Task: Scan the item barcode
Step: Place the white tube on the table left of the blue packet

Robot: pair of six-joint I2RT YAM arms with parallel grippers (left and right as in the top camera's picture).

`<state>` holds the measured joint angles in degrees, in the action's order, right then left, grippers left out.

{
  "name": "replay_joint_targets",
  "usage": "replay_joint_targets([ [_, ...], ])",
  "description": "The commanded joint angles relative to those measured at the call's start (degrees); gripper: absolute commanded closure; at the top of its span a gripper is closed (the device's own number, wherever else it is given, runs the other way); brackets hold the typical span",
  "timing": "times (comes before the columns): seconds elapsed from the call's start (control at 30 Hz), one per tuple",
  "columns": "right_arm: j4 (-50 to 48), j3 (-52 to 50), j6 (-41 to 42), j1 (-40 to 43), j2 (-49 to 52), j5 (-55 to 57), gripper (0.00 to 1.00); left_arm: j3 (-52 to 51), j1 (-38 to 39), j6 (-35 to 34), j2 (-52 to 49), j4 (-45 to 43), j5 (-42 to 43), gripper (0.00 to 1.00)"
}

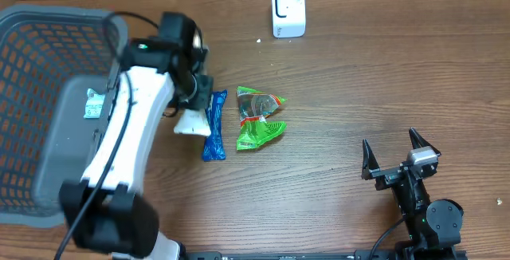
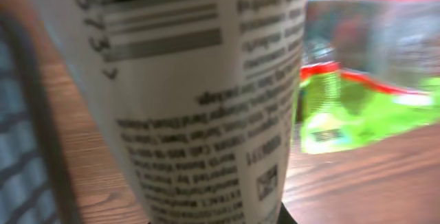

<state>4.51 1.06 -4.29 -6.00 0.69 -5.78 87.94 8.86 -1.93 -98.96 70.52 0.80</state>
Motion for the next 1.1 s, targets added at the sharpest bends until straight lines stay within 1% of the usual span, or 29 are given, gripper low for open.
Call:
replay_joint_targets([
  [0.0,-0.26,-0.61,-0.07,0.24,-0.52,-0.31,0.00,-5.46,-0.48,1.49,-1.66,-4.57,-1.42,0.96],
  [0.1,-0.28,-0.61,-0.07,0.24,-0.52,-0.31,0.00,-9.31,-0.63,4.57,-4.04,-8.74,-1.66,0.96],
  [0.3,-0.26,-0.61,-0.07,0.24,-0.52,-0.31,0.00,-13.14,-0.72,5.16,-9.22,-15.61,-7.72,0.96],
  [0.4,-0.28,-0.61,-0.07,0.24,-0.52,-0.31,0.00,-13.62,-1.01,5.84,-10.86,-17.84,-7.85,0.96],
  [0.6,-0.28,-0.61,-0.07,0.24,-0.52,-0.31,0.00,-13.62,-3.08,5.53,-11.41,-19.82,-7.82,0.96],
  [0.8,-0.28,-0.61,-0.04,0.24,-0.52,-0.31,0.00,-13.64,-5.88,5.35,-11.45,-19.74,-8.28,0.95],
  [0.87,-0.28,-0.61,-0.04,0.24,-0.52,-0.31,0.00,-13.64,-5.95,5.35,-11.45,-19.74,-8.17,0.90],
  [0.9,-0.28,-0.61,-0.07,0.24,-0.52,-0.31,0.00,-13.64,-5.95,5.35,-11.45,-19.74,-8.13,0.83],
  [1.0,-0.26,-0.61,-0.07,0.24,-0.52,-0.31,0.00,-13.62,-5.75,5.33,-11.45,-19.80,-6.97,0.55],
  [1.03,-0.28,-0.61,-0.04,0.24,-0.52,-0.31,0.00,-13.60,-5.73,5.35,-11.45,-19.78,-6.19,0.48],
  [1.07,-0.28,-0.61,-0.07,0.24,-0.52,-0.31,0.00,-13.53,-5.73,5.35,-11.45,-19.76,-5.57,0.44],
])
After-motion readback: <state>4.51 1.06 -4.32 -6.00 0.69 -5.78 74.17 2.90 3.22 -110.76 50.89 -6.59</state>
